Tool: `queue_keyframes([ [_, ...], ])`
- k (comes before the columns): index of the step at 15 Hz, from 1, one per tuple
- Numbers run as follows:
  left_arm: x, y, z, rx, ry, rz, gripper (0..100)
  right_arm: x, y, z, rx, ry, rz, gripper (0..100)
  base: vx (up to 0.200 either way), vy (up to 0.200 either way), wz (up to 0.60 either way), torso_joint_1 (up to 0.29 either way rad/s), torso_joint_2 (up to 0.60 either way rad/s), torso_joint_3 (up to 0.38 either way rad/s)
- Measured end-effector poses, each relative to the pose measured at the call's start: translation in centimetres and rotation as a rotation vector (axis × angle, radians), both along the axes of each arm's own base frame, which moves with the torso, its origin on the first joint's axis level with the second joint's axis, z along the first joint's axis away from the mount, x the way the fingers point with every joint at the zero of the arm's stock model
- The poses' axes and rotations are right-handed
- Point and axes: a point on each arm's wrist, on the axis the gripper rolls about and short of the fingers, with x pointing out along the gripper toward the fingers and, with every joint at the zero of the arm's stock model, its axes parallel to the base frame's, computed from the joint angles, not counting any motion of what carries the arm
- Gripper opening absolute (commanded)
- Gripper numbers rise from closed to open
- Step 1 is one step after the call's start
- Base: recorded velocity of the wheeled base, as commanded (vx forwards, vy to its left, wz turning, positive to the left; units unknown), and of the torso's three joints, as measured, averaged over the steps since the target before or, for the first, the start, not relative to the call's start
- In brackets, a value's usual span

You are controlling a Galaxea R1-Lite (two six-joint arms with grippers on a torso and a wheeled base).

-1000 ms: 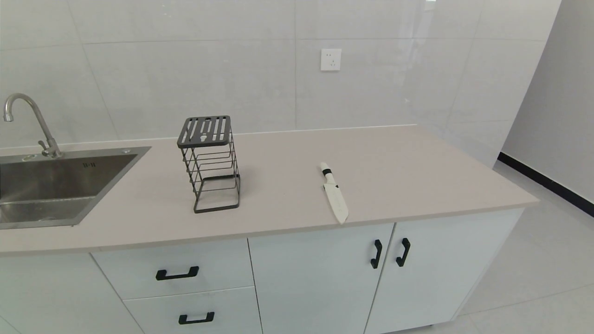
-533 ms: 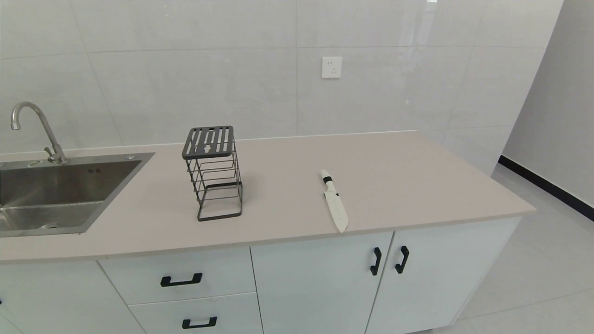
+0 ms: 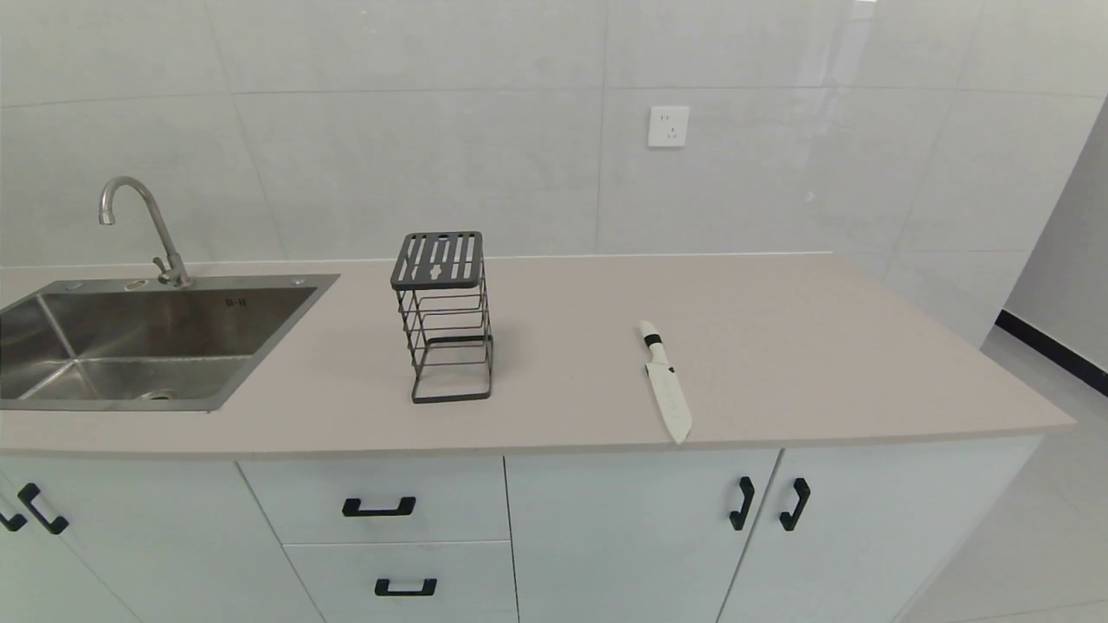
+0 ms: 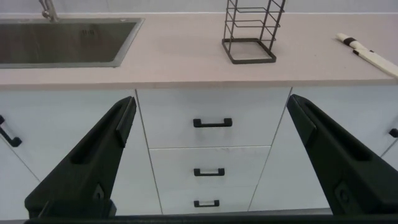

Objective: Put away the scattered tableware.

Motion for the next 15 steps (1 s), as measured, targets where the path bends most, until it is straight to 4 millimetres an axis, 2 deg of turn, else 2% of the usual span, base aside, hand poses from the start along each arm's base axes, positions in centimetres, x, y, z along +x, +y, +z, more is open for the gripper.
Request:
queue_keyframes([
  [5,0.00,0.00,0.00,-0.002,0.000,0.001,100,0.00,0.00,0.00,0.001,0.001,-0.001,0,0.000,-0.200,0.00,0.004,0.00,0.004],
  [8,0.00,0.00,0.01,-0.002,-0.001,0.001,100,0.00,0.00,0.00,0.002,0.001,0.000,0,0.200,0.000,0.00,0.001,0.00,-0.001],
  [11,0.00,0.00,0.00,0.000,0.000,0.000,100,0.00,0.00,0.00,0.003,0.001,-0.001,0,0.200,0.200,0.00,0.006,0.00,0.002],
  [12,0.00,0.00,0.00,0.000,0.000,0.000,100,0.00,0.00,0.01,0.003,0.000,0.000,0,0.200,0.000,0.00,0.002,0.01,0.002],
  [15,0.00,0.00,0.00,-0.001,0.000,0.000,100,0.00,0.00,0.01,0.002,0.000,0.000,0,0.000,0.000,0.00,0.000,0.00,0.000],
])
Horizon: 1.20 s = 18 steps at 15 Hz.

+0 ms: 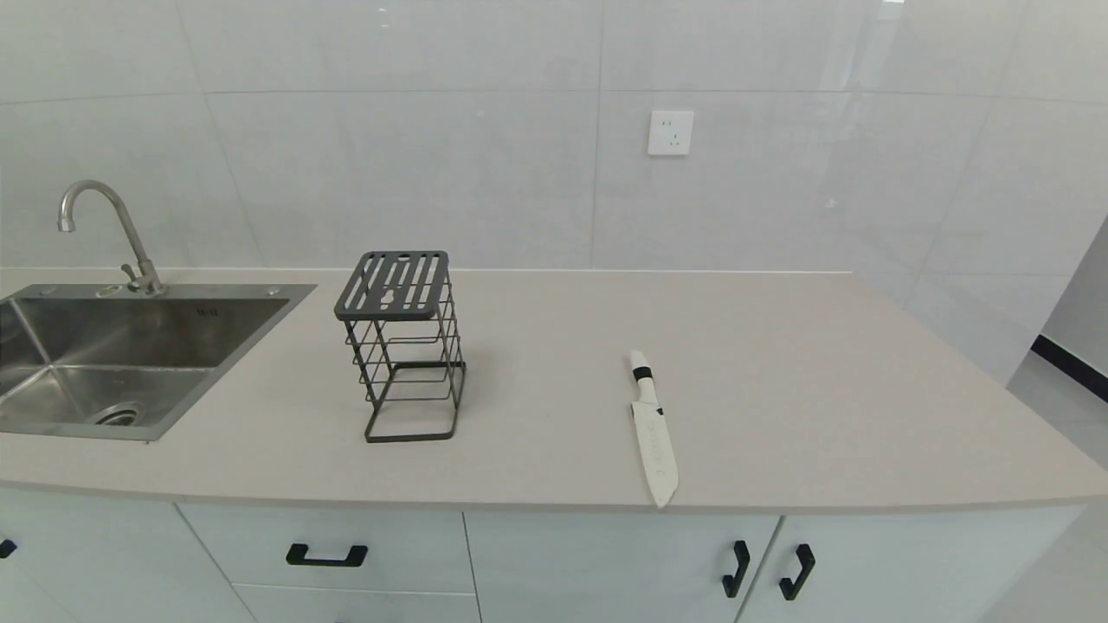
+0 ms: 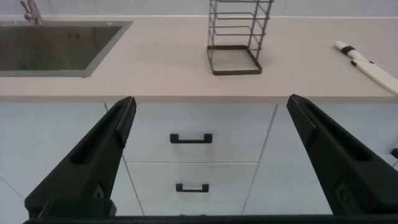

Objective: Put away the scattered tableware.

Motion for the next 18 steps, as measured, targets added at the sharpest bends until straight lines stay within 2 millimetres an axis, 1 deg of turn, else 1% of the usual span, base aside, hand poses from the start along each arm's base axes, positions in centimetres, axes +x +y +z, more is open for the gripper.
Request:
queue_keyframes([
  [5,0.00,0.00,0.01,-0.002,-0.001,0.001,100,0.00,0.00,0.00,0.000,0.000,0.000,0,0.000,0.000,0.00,0.000,0.00,0.000],
  [8,0.00,0.00,0.01,0.001,-0.001,0.000,100,0.00,0.00,0.00,0.000,0.000,0.000,0,0.200,0.000,0.00,-0.006,0.00,0.002],
  [18,0.00,0.00,0.01,-0.002,-0.001,0.001,100,0.00,0.00,0.00,-0.002,0.000,0.000,0,0.000,0.000,0.00,0.000,0.00,0.000],
])
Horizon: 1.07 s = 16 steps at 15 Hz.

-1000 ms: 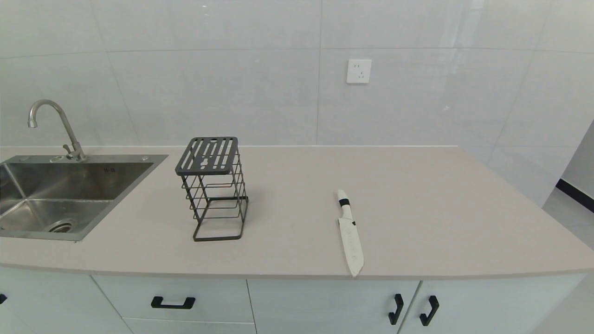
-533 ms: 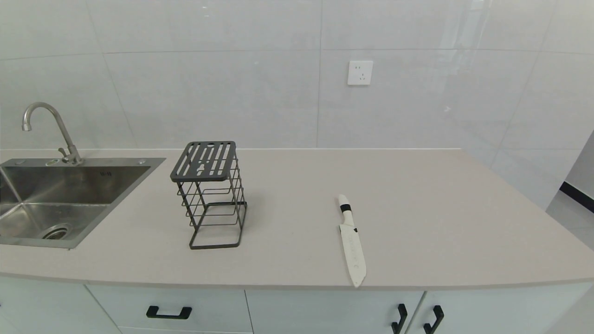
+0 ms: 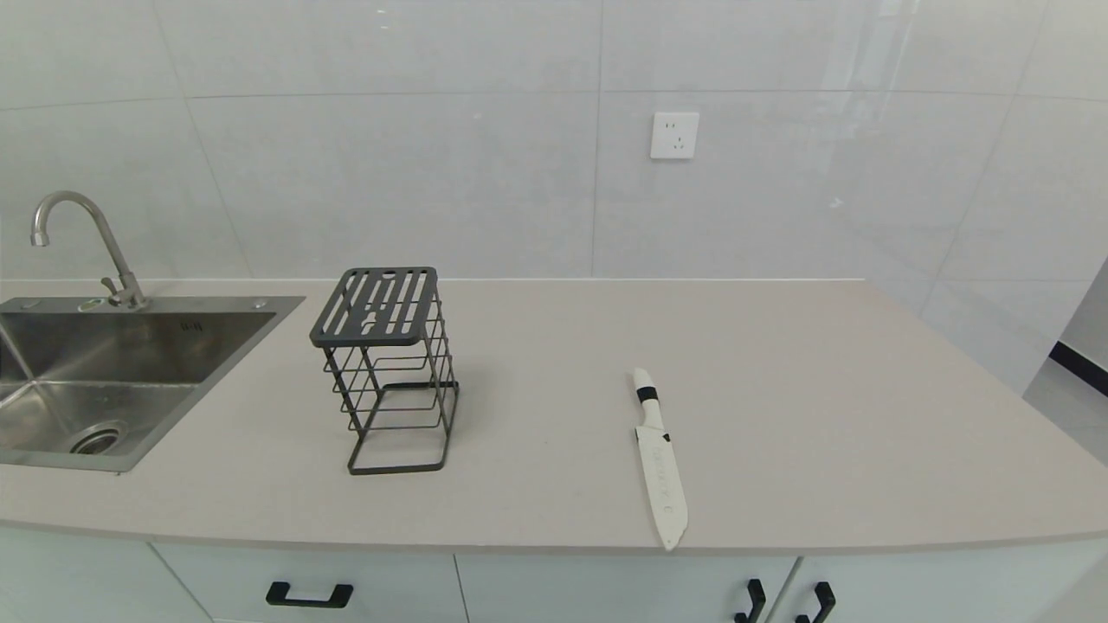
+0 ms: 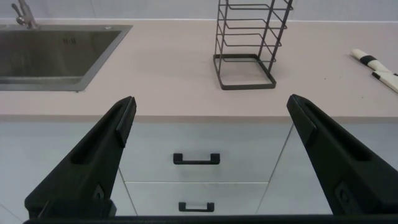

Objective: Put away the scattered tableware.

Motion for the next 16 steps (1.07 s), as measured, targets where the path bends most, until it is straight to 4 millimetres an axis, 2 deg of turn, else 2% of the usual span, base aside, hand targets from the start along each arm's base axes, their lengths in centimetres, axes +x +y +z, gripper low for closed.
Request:
queue_keyframes([
  [3,0.00,0.00,0.00,0.000,0.000,0.000,100,0.00,0.00,0.00,0.000,0.000,0.000,0,0.000,0.000,-0.60,0.005,0.00,0.002],
  [11,0.00,0.00,0.00,0.002,0.000,0.000,100,0.00,0.00,0.00,-0.001,0.000,0.000,0,0.000,0.000,0.00,0.000,0.00,0.000],
  [12,0.00,0.00,0.00,0.008,-0.001,0.001,100,0.00,0.01,0.00,-0.003,0.001,0.001,100,0.000,0.000,0.00,0.000,0.00,0.000],
  [16,0.00,-0.02,0.00,0.039,-0.001,-0.007,100,0.00,0.02,0.00,-0.010,0.000,0.008,100,0.000,0.000,0.00,0.000,0.00,0.000],
])
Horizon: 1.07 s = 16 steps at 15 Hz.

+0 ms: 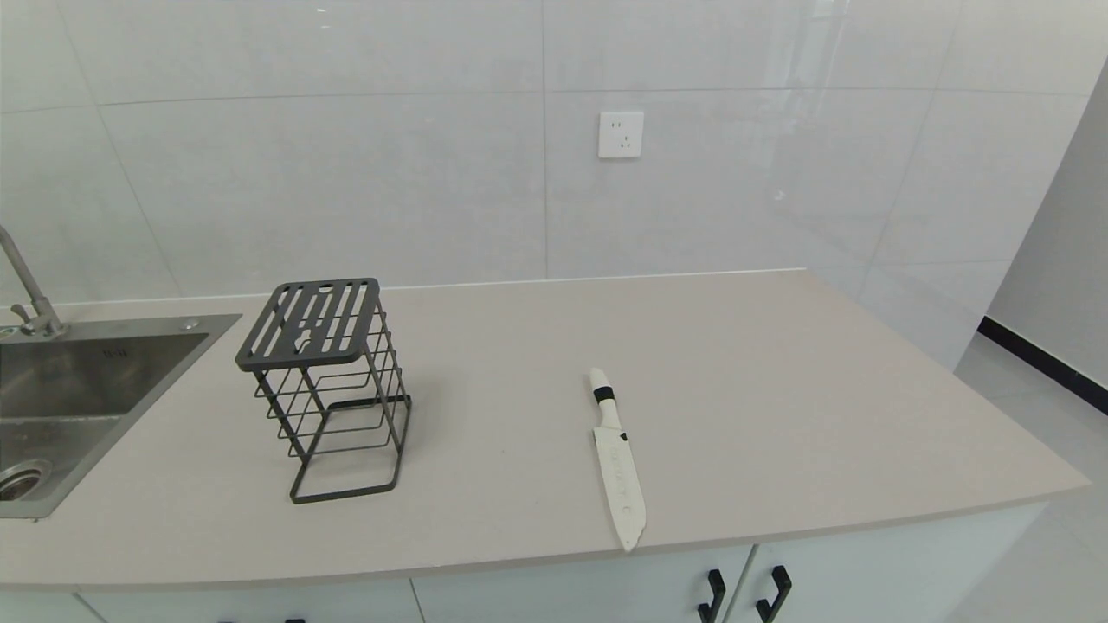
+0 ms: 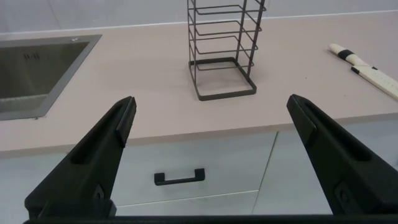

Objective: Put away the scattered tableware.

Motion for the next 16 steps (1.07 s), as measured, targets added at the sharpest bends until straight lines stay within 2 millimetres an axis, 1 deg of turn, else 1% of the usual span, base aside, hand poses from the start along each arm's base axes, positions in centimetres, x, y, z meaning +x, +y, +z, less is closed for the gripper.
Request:
queue_keyframes([
  [1,0.0,0.0,0.0,-0.001,0.000,0.000,100,0.0,0.0,0.0,-0.002,-0.001,0.003,100,0.000,0.000,0.00,0.000,0.00,0.000],
  [2,0.0,0.0,0.0,-0.005,0.001,0.000,100,0.0,0.1,0.2,-0.020,-0.013,0.042,100,0.000,0.000,0.00,0.000,0.00,0.000],
  [3,0.0,0.0,0.0,-0.004,0.001,0.000,100,-0.3,0.2,1.2,-0.038,-0.057,0.100,100,0.000,0.000,0.00,0.000,0.00,0.000],
  [4,0.0,0.0,0.0,-0.006,0.001,0.000,100,-0.7,0.3,3.1,-0.051,-0.127,0.118,100,0.000,0.000,0.00,0.000,0.00,0.000],
  [5,0.0,0.0,0.0,-0.006,0.001,0.000,100,-1.3,0.3,5.7,-0.067,-0.199,0.133,100,0.000,0.000,0.00,0.000,0.00,0.000],
  [6,0.0,0.0,0.0,-0.006,0.001,0.001,100,-1.7,0.4,8.7,-0.087,-0.254,0.159,100,0.000,0.000,0.00,0.000,0.00,0.000],
  [7,0.0,0.0,0.0,-0.006,0.001,0.000,100,-1.4,0.5,11.1,-0.105,-0.260,0.196,100,0.000,0.000,0.00,0.000,0.00,0.000],
  [8,0.0,0.0,0.0,-0.008,0.001,0.002,100,0.0,0.6,12.9,-0.115,-0.215,0.244,100,0.000,0.000,0.00,0.000,0.00,0.000],
  [9,0.0,0.0,0.0,-0.008,0.002,0.002,100,1.9,0.6,14.1,-0.120,-0.152,0.293,100,0.000,0.000,0.00,0.000,0.00,0.000],
  [11,0.0,0.0,0.0,-0.007,0.002,0.001,100,6.4,1.0,15.2,-0.132,-0.006,0.408,100,0.000,0.000,0.00,0.000,0.00,0.000],
  [12,0.0,0.0,0.0,-0.008,0.002,0.001,100,9.1,1.6,15.5,-0.143,0.063,0.464,100,0.000,0.000,0.00,0.000,0.00,0.000],
  [14,0.0,0.0,0.0,-0.010,0.002,0.001,100,14.0,3.4,15.2,-0.171,0.161,0.560,100,0.000,0.000,0.00,0.000,0.00,0.000],
  [16,0.0,0.0,0.0,-0.010,0.002,0.002,100,18.8,6.1,14.0,-0.199,0.237,0.636,100,0.000,0.000,0.00,0.000,0.00,0.000],
])
